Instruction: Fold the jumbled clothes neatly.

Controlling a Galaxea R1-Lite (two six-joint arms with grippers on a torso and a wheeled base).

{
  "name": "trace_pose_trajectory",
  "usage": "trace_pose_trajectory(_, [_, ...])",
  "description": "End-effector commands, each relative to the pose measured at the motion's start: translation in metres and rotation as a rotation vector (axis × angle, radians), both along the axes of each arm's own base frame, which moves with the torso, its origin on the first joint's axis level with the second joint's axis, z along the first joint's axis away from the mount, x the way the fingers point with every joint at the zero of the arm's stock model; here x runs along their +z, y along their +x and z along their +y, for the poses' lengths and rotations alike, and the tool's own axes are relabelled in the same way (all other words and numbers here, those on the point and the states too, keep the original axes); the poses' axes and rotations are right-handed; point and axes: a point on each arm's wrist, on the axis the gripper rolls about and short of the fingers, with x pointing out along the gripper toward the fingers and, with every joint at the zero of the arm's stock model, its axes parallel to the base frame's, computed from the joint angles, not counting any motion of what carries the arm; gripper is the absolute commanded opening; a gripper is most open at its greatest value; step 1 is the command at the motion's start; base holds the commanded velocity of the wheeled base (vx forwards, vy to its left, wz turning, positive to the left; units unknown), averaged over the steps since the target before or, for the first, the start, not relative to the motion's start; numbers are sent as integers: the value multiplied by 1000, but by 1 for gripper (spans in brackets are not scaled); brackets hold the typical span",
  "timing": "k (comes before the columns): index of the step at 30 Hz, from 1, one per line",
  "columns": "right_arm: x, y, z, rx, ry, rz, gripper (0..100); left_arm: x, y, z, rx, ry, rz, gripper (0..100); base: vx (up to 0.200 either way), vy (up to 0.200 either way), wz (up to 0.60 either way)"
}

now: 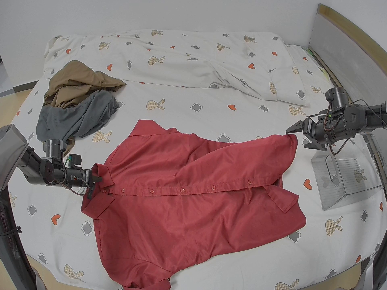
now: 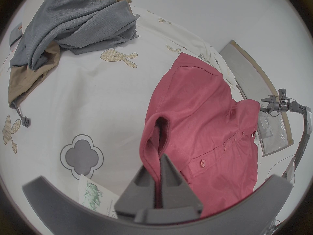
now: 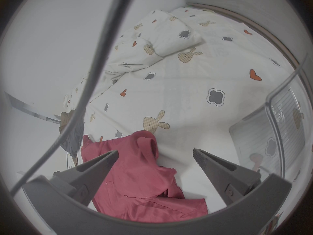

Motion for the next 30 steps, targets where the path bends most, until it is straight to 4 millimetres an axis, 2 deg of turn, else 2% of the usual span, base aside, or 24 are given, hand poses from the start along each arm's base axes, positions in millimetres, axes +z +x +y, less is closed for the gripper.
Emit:
trace_pose_trajectory(1, [-4, -3, -15, -26, 9, 14, 100, 0, 0, 0, 0, 0, 2, 0, 0, 0, 0])
trace_pose_trajectory(3, [-5, -5, -20, -34, 10, 27, 100, 0, 0, 0, 0, 0, 0, 0, 0, 0, 0])
trace_pose_trajectory(4, [-20, -13, -17, -5, 32, 89, 100, 0, 0, 0, 0, 0, 0, 0, 0, 0, 0])
trace_pose_trajectory(7, [-40, -25, -14, 59, 46, 145, 100, 0, 0, 0, 0, 0, 0, 0, 0, 0, 0])
trace_pose_trajectory(9, [-57, -33, -16, 192, 78, 145, 100, 0, 0, 0, 0, 0, 0, 0, 0, 0, 0])
trace_pose_trajectory(12, [-64, -34, -19, 265, 104, 119, 100, 0, 0, 0, 0, 0, 0, 0, 0, 0, 0])
trace_pose_trajectory(13, [-77, -33, -25, 311, 96, 104, 100, 0, 0, 0, 0, 0, 0, 0, 0, 0, 0])
trace_pose_trajectory(18, [-112, -28, -21, 394, 50, 147, 100, 0, 0, 0, 0, 0, 0, 0, 0, 0, 0])
trace_pose_trajectory(24, [-129, -14, -17, 403, 41, 141, 100, -1, 0, 0, 0, 0, 2, 0, 0, 0, 0])
trace_pose_trajectory(30, [-128, -3, -13, 403, 14, 103, 100, -2, 1, 0, -1, 1, 1, 0, 0, 0, 0])
